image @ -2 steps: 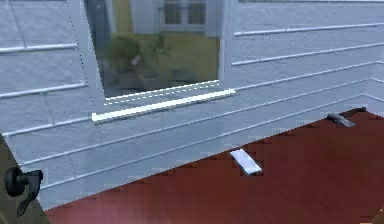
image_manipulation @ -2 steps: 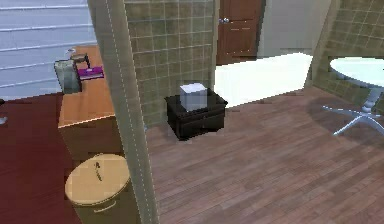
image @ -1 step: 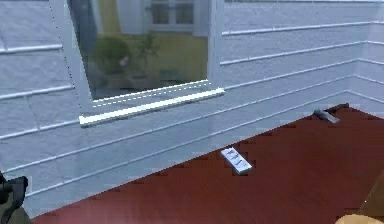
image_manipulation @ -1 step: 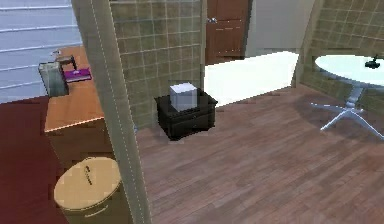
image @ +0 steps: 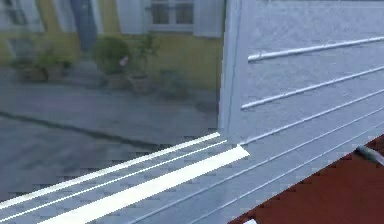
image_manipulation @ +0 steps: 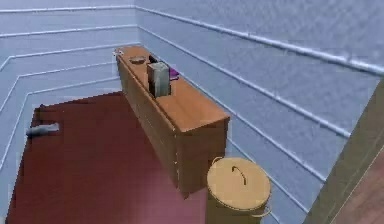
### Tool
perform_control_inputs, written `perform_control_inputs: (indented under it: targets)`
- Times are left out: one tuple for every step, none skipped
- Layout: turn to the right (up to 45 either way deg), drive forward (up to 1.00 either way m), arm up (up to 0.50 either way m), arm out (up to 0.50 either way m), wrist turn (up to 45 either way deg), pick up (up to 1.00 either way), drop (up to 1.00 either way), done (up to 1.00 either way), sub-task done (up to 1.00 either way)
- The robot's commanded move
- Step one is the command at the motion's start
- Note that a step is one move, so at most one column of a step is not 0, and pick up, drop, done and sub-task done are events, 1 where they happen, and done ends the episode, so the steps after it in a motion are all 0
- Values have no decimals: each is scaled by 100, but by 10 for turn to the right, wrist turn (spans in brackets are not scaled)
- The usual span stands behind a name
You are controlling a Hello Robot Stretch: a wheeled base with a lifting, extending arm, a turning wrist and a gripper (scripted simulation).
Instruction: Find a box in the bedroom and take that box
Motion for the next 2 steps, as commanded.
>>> perform_control_inputs:
  targets:
    - [-450,0,0,0,0,0,0,0,0]
    - [-210,0,0,0,0,0,0,0,0]
